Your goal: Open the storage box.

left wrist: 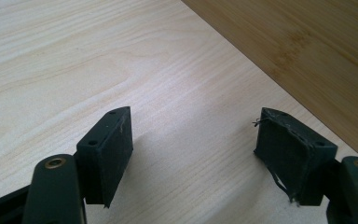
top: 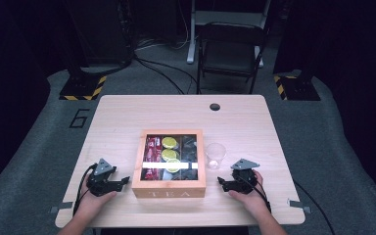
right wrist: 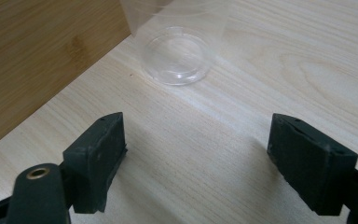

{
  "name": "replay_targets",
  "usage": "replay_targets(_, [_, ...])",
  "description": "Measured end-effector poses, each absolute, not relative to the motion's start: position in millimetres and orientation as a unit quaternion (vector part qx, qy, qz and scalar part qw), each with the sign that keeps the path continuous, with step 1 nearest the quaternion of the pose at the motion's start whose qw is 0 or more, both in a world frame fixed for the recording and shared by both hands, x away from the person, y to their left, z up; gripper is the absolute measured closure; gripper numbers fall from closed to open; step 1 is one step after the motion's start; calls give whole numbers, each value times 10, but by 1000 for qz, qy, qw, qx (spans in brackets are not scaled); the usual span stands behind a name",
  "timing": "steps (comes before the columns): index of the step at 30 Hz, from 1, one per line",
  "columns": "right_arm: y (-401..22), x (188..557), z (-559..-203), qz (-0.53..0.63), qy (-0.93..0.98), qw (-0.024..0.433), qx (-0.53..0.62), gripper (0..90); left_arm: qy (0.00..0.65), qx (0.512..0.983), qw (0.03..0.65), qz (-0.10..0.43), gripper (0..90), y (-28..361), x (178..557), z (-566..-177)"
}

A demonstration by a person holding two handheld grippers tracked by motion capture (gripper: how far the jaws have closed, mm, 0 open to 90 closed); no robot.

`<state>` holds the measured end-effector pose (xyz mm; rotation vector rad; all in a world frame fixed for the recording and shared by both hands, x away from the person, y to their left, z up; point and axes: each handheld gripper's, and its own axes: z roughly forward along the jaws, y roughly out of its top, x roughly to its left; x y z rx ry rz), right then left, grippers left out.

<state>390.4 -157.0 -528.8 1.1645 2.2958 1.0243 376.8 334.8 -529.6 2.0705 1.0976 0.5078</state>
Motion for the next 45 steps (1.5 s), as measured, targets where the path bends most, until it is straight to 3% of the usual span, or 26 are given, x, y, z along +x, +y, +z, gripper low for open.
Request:
replay_targets(21, [-1561, 3896, -5289, 360, 813, 184, 419, 157, 441, 794, 375, 186, 251, 3359, 3780, -5294])
replay_targets(29, [-1562, 3872, -5265, 360, 818, 180, 412, 259, 452, 790, 375, 175, 257, 3365, 3789, -5276])
replay_targets(32, [-1575, 3876, -5217, 351, 822, 168, 415, 372, 465, 782, 383, 158, 258, 3392, 3799, -5257])
replay_targets(34, [-1602, 3865, -5162, 362, 814, 133, 434, 446, 470, 779, 384, 155, 260, 3416, 3803, -5238])
replay_targets(45, [-1525, 3748, -4995, 361, 827, 171, 396, 494, 470, 783, 381, 145, 337, 3390, 3775, -5143])
